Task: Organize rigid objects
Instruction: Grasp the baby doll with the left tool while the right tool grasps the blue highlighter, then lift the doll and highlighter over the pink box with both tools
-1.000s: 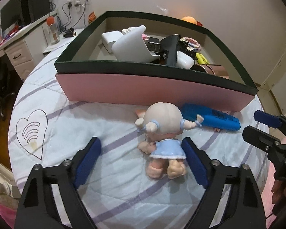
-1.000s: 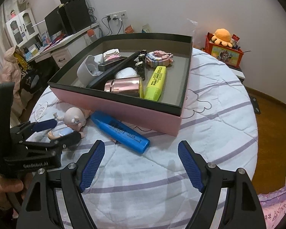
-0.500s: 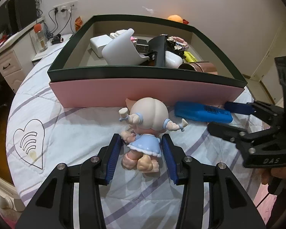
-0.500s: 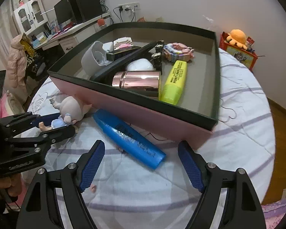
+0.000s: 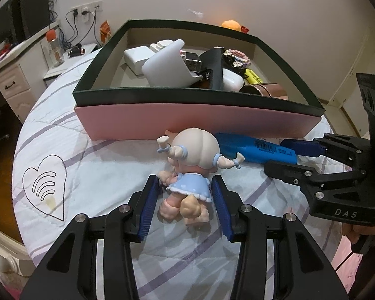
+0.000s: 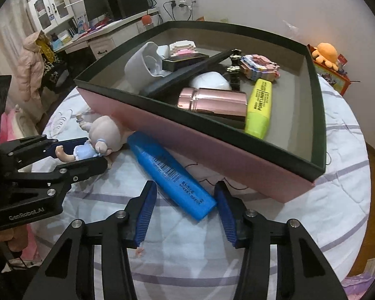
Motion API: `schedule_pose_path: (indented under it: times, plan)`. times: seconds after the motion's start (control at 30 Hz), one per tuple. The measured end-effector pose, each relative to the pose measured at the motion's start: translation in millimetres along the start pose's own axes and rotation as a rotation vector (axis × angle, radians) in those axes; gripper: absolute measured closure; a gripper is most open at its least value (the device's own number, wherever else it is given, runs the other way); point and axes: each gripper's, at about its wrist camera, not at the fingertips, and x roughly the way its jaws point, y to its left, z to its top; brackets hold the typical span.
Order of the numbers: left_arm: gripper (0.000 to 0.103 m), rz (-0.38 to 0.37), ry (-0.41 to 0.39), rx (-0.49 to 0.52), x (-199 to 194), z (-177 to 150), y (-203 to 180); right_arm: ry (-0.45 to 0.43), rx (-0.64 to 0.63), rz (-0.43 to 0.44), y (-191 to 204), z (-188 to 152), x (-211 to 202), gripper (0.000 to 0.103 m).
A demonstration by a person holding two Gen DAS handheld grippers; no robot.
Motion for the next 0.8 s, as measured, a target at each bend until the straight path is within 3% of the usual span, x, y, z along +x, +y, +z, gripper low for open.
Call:
schedule_pose_path:
  times: [0.2, 0.5, 0.53, 0.8]
  plan:
    - [0.059, 0.007, 0.001, 0.001, 0.2, -0.9, 1.7, 0.066, -0.126, 0.050, 13.6, -1.5, 1.7, 0.053]
    - [0.059, 0.023, -0.001, 0.012, 1.1, -0.9, -2.1, 0.030, -0.118, 0.025, 19.2, 7.3, 13.4, 0.054]
    - [0.059, 0.026, -0.002, 0.013, 1.3, -0.9, -2.6, 0.028, -0.118, 0.020, 20.1, 7.8, 13.1, 0.061]
    - [0.061, 0.022, -0.006, 0.038, -4.6, -4.2, -11.4, -0.002, -0.054, 0.011, 33.0, -2.8, 4.5, 0.075]
